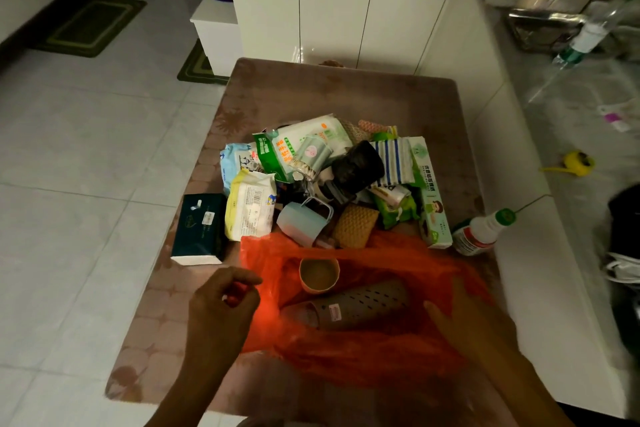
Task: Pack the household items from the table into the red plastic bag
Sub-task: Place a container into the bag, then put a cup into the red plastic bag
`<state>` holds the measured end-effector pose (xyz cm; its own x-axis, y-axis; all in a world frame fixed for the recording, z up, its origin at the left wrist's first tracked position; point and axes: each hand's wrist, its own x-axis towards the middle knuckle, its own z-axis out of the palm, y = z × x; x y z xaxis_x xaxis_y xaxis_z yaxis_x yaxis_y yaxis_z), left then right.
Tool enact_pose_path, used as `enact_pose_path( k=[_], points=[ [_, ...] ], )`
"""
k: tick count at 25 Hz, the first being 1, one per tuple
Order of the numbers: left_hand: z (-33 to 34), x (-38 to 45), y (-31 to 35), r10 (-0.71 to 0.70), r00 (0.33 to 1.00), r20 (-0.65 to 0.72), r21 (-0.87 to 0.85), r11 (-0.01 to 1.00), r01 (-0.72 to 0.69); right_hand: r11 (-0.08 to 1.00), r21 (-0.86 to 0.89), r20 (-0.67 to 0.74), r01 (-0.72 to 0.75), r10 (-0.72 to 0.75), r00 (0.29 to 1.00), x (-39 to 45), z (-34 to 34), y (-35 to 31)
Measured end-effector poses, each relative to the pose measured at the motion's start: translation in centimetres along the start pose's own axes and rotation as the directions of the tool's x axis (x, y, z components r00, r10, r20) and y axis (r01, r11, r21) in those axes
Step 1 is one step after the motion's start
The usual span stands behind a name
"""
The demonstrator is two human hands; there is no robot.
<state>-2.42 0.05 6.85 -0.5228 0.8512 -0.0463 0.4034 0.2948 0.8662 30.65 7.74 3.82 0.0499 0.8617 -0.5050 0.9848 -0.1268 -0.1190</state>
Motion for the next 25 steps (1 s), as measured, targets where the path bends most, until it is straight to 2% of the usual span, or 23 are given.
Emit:
enact_pose_path(
  k=[2,4,5,6,8,9,11,13,15,19,21,23,25],
  points=[
    [0.6,-0.2,-0.6,0.005,1.000,-0.020,0.102,0.995,-0.002,0.992,0.002,-0.158,0.125,-0.123,0.980,-0.4,-1.6,-1.5],
    [0.2,0.1,-0.5,0.080,0.994,-0.072,0.175,0.982,-0.067,0.932,0.094,-0.355,0.351,-0.298,0.886,0.3,-2.5,-5.1],
    [-0.1,0.3,-0.3,0.152,0.985,-0.086,0.229,0.965,-0.129,0.889,0.124,-0.398,0.440,-0.362,0.843,1.2,-2.5,-7.2],
    [-0.4,0.5,0.1,0.232,0.970,-0.079,0.305,0.932,-0.198,0.851,0.164,-0.400,0.498,-0.405,0.822,2.4,-2.4,-9.5],
    [-0.5,0.6,1.0,0.354,0.935,0.006,0.485,0.817,-0.313,0.813,0.231,-0.342,0.534,-0.446,0.827,5.8,-1.4,-13.6],
    [-0.3,0.8,1.2,0.377,0.923,0.080,0.560,0.749,-0.355,0.813,0.264,-0.300,0.518,-0.441,0.846,7.9,-0.5,-14.9],
    [0.1,0.8,0.9,0.337,0.902,0.269,0.622,0.655,-0.430,0.871,0.312,-0.170,0.380,-0.343,0.924,11.5,1.2,-16.9],
    [0.1,1.1,-0.4,0.306,0.856,0.418,0.604,0.610,-0.513,0.945,0.197,-0.140,0.261,-0.237,0.961,14.7,2.9,-18.0],
    [-0.6,1.7,-1.8,0.289,0.832,0.474,0.603,0.582,-0.546,0.965,0.136,-0.150,0.224,-0.203,0.968,16.4,3.6,-19.5],
    [-1.1,2.4,-3.4,0.296,0.821,0.489,0.578,0.594,-0.559,0.911,0.377,-0.091,0.165,-0.141,0.986,16.3,2.2,-20.6],
    [-0.4,2.6,-3.8,0.298,0.808,0.507,0.548,0.613,-0.570,0.820,0.567,-0.049,0.084,-0.069,0.996,15.8,1.0,-19.8],
    [0.2,2.9,-4.0,0.272,0.814,0.513,0.540,0.635,-0.552,0.592,0.805,0.067,-0.041,-0.022,0.998,14.5,-0.7,-19.2],
    [0.6,3.1,-4.2,0.264,0.817,0.513,0.525,0.656,-0.542,0.390,0.910,0.162,-0.143,-0.015,0.987,12.8,-3.0,-18.7]
  ],
)
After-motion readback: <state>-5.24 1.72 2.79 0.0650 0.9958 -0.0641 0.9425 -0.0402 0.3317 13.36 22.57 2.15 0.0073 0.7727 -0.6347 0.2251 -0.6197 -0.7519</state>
